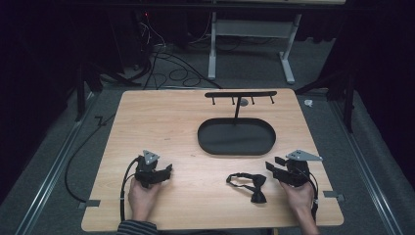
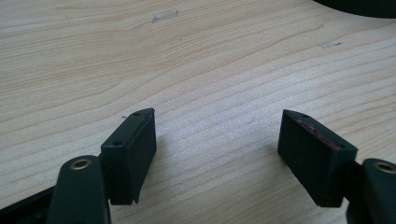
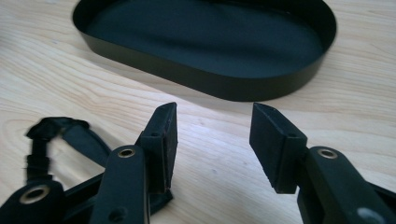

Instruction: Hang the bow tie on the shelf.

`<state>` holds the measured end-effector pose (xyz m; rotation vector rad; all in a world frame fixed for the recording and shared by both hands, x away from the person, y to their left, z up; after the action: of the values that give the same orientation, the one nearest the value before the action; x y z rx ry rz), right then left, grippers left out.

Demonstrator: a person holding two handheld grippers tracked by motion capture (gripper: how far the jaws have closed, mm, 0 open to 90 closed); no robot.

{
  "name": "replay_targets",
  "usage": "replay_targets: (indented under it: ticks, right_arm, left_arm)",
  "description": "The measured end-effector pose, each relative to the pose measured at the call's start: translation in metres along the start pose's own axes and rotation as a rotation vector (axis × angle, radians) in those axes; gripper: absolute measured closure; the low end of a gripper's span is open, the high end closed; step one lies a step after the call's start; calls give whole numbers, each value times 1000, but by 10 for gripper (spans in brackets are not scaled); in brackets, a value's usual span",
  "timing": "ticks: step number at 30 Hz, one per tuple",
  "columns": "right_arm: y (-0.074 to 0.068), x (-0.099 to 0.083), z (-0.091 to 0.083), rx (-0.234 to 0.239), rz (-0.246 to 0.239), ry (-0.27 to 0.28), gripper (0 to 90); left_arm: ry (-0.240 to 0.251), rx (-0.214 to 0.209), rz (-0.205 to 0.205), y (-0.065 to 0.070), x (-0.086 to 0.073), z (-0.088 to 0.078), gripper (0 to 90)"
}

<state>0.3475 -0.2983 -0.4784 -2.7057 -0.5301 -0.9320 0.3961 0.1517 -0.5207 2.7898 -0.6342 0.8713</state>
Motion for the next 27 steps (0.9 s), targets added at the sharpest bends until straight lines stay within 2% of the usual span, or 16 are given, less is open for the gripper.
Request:
replay_targets:
  ticks: [12,15,27]
  right_arm:
    - [-23,6,1,64,-72,-14,552]
    - [-33,8,5,89,-99,-24,554]
    - [-54,15,17,155,-166,-56,564]
  left_arm:
    - [-1,0,3,0,0,0,285]
    - [-1,0,2,0,0,0,285]
    - [0,1,1,0,0,0,285]
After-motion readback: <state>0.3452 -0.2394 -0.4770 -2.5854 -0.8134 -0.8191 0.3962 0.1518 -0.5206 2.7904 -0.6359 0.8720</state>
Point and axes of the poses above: each handheld gripper's, and its own axes: z roughly forward along the jaws, x roughly out of its top, y roughly to its right, the point moved 2 cm from there along z, roughly forward along the jaws, and after that the axes turned 13 degrees about -y, right-handed, at the moved point
